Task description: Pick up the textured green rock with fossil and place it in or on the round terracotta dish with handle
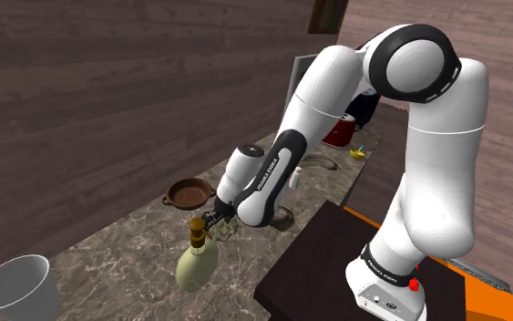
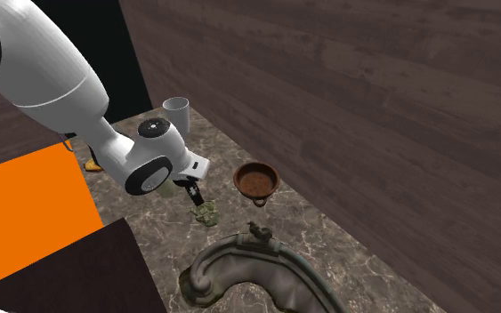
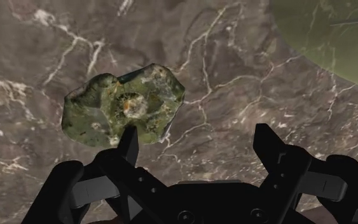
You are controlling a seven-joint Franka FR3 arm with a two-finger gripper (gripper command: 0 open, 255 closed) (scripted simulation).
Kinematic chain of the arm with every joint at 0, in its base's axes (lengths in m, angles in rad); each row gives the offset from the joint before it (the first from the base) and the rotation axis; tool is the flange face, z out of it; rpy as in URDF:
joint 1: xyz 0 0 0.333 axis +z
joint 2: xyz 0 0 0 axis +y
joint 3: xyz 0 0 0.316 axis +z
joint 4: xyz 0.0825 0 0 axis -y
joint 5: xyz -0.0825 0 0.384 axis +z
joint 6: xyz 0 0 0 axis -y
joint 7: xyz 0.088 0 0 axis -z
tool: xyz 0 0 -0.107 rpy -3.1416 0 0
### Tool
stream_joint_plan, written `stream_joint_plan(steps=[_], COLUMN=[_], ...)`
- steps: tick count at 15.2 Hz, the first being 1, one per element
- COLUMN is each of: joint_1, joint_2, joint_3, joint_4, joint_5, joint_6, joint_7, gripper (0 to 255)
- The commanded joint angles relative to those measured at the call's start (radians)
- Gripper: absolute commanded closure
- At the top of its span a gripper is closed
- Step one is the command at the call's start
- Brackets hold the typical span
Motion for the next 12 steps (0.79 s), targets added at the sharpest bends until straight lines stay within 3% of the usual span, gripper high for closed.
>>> stream_joint_plan(steps=[1,12], joint_1=[0.009,0.015], joint_2=[0.038,0.084], joint_3=[-0.006,-0.012], joint_4=[0.019,0.041], joint_5=[-0.002,-0.004], joint_6=[0.020,0.044], joint_7=[0.002,0.002], gripper=[0,0])
